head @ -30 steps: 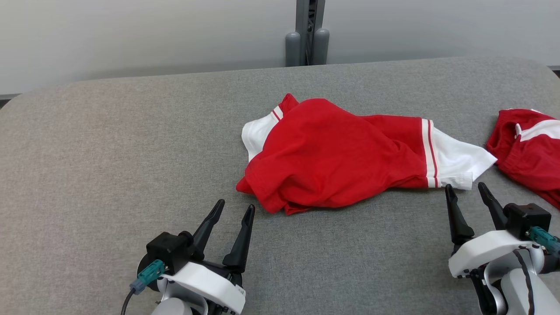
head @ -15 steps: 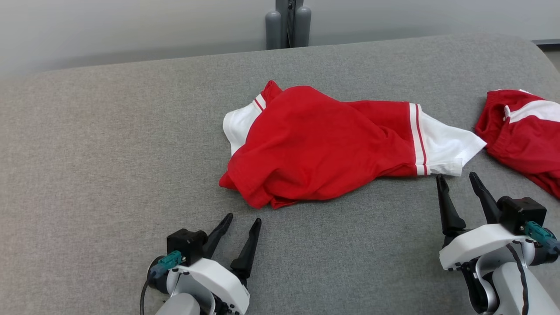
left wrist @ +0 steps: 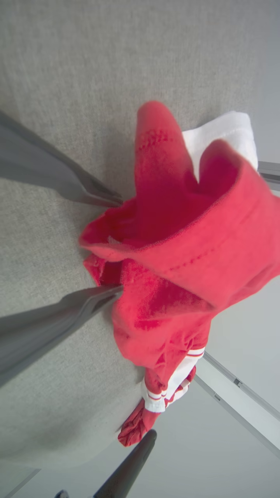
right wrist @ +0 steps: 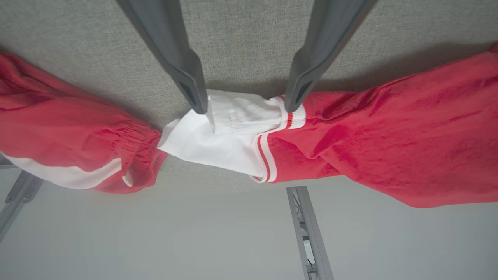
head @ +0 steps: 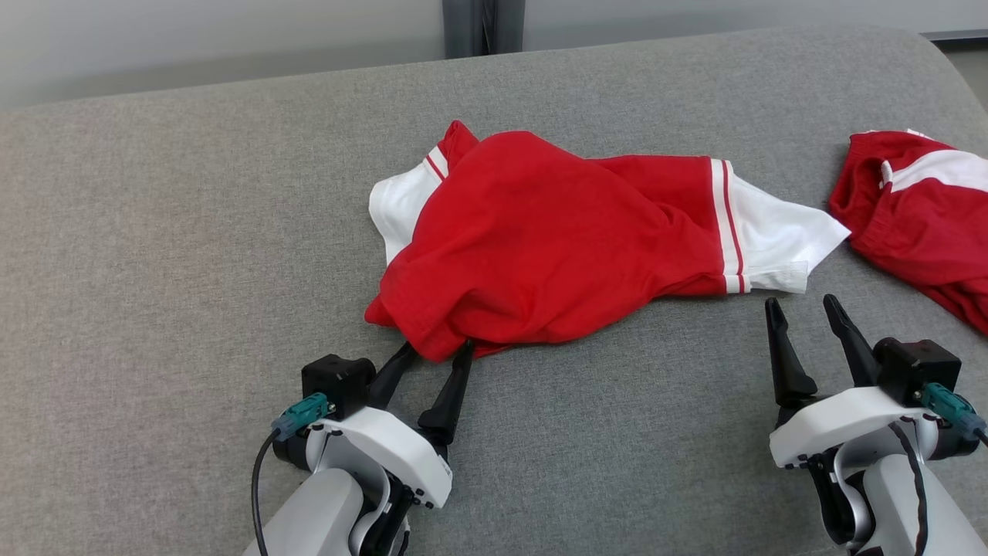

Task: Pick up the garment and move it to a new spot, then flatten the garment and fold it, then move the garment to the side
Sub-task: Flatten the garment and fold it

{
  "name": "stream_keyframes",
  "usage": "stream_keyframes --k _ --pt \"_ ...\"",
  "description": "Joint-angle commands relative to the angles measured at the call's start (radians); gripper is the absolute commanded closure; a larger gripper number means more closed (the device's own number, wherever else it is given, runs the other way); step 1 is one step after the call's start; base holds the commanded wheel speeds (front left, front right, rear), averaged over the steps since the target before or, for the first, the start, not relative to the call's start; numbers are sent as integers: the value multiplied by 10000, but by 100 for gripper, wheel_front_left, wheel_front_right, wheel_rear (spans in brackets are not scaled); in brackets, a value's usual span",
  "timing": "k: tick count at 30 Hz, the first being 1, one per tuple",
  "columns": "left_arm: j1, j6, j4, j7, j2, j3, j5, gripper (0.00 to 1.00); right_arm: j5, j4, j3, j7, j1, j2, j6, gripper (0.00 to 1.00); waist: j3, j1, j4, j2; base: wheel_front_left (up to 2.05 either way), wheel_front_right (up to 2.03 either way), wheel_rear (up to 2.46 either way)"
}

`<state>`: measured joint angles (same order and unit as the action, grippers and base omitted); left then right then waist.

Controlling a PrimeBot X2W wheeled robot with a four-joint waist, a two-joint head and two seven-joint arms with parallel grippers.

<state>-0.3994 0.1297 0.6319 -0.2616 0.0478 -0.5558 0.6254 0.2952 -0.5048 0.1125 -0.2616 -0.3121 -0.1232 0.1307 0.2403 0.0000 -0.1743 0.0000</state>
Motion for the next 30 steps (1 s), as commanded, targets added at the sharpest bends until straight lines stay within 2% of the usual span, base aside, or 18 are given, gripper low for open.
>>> stream_keyframes --k 1,2,3,4,11,23,30 --pt "-160 14 50 -43 55 58 50 0 -58 8 -23 -48 -90 3 3 0 43 0 -13 0 0 0 0" --pt "-191 14 54 -43 52 51 83 35 -58 2 -28 -48 -97 11 3 0 62 0 -16 0 0 0 0" --pt "-212 14 63 -43 52 14 133 76 -63 -6 -34 -48 -100 13 3 0 75 0 -16 0 0 0 0" --pt "-230 14 68 -43 52 -22 153 100 -62 -14 -44 -48 -103 16 3 0 81 0 -12 0 0 0 0" --pt "-99 14 -257 -43 187 37 459 100 -134 -133 -137 -48 -57 -41 3 0 -109 0 196 0 0 0 0" --pt "498 15 -1655 -43 733 1393 117 100 -84 -313 8 -48 185 -207 3 0 -1001 0 1170 0 0 0 0" --pt "735 15 -2097 -43 866 1795 -11 100 -17 -341 195 -48 177 -237 3 0 -1255 0 1436 0 0 0 0"
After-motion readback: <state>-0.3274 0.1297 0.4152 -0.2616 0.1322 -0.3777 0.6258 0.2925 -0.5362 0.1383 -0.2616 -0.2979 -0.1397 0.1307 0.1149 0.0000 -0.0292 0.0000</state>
